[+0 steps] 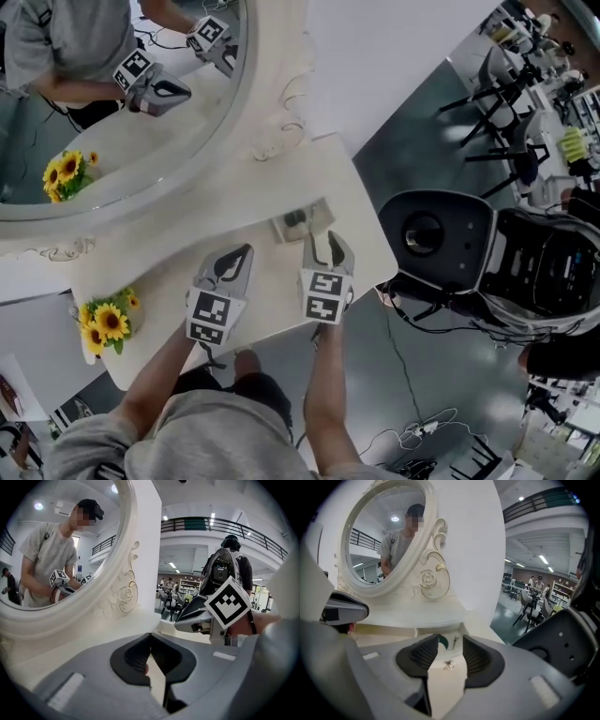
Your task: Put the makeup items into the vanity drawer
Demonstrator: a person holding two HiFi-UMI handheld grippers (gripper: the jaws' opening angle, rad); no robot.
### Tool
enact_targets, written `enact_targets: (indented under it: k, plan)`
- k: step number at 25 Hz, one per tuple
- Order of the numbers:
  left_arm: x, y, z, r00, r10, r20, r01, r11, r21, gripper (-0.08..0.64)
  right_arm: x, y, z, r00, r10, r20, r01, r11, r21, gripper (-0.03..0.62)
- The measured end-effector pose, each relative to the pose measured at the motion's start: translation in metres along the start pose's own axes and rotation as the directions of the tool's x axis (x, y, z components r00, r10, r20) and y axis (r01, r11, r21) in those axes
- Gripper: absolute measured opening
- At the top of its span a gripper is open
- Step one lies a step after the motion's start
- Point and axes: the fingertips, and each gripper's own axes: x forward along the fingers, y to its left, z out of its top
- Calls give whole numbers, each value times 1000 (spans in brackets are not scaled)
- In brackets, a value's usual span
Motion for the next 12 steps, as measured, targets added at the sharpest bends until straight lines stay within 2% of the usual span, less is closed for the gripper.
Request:
enact_targets:
  k: [4,12]
  plan:
    - [-19,-1,10,1000,-1,27,1,1000,11,11,-21,13,9,999,10,33,-10,1000,10,167]
    - [-59,-10,24,995,-26,92,22,999,48,11,-76,34,29,990,-36,139,34,999,20,167]
